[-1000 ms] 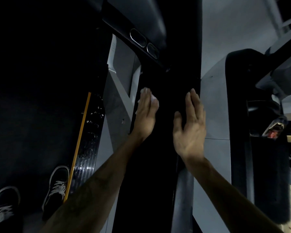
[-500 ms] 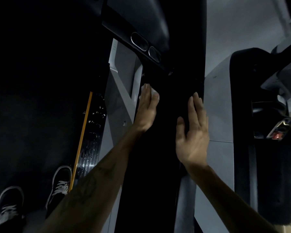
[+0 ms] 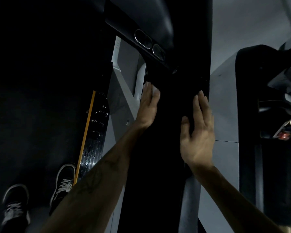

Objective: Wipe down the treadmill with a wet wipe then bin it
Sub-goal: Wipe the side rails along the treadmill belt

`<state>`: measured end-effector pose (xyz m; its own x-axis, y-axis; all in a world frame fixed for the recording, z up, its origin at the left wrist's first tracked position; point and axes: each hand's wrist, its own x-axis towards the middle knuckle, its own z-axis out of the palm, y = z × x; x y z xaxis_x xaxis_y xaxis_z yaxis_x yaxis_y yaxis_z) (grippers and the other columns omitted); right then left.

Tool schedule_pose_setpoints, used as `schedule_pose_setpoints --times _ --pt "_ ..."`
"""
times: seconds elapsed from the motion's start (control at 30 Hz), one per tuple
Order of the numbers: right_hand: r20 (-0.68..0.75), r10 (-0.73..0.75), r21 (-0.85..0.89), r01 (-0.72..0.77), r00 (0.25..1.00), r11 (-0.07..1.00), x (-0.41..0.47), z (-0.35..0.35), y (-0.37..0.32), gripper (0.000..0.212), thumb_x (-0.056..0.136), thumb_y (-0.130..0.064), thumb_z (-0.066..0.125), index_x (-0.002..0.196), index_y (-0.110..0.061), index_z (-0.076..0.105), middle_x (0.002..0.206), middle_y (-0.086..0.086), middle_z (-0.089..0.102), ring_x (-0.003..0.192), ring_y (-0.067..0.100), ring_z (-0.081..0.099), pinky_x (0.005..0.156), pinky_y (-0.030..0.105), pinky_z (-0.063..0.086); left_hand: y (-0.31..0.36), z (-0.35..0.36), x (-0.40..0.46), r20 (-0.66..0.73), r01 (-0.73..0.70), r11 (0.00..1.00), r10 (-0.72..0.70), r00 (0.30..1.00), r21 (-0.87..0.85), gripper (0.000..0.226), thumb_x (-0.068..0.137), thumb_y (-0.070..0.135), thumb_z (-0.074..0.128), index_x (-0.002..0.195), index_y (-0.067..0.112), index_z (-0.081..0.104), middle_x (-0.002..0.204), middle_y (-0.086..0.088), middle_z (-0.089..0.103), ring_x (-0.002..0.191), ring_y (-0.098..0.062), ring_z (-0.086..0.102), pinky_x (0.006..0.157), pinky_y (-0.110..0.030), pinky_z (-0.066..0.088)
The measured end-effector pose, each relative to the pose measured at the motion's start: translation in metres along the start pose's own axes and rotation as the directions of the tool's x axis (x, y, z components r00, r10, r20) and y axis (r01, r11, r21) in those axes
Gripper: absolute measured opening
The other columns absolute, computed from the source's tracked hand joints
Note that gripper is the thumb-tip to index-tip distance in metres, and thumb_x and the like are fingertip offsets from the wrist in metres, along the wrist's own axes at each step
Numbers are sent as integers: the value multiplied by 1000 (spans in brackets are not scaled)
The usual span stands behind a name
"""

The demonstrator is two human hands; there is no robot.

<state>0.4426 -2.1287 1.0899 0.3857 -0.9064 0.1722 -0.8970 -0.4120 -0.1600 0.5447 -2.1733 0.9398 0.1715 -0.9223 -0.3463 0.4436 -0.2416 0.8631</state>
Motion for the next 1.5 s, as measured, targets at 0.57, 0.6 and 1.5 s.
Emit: schedule_pose_setpoints --times 0.57,0.6,1.5 --pt "15 10 21 -10 1000 1000 0 0 1 59 103 -19 46 159 -8 31 169 4 25 156 21 21 121 52 32 -33 -13 5 -14 57 975 -61 998 -215 42 112 32 39 146 8 44 130 -5 60 118 3 59 104 -20 43" --pt "16 13 16 -13 1000 1000 1 0 0 59 103 -20 46 160 -8 31 169 3 24 156 20 20 121 51 32 -36 -12 -2 -24 60 968 -68 997 -242 31 114 20 33 139 8 46 115 3 62 101 11 62 92 -13 44" --pt "-70 -4 33 6 998 999 0 2 4 59 100 -29 45 153 -2 42 165 9 34 154 21 23 117 53 38 65 -19 -88 -86 -299 712 450 889 635 32 107 19 53 136 14 63 127 0 65 122 -17 56 93 -7 34"
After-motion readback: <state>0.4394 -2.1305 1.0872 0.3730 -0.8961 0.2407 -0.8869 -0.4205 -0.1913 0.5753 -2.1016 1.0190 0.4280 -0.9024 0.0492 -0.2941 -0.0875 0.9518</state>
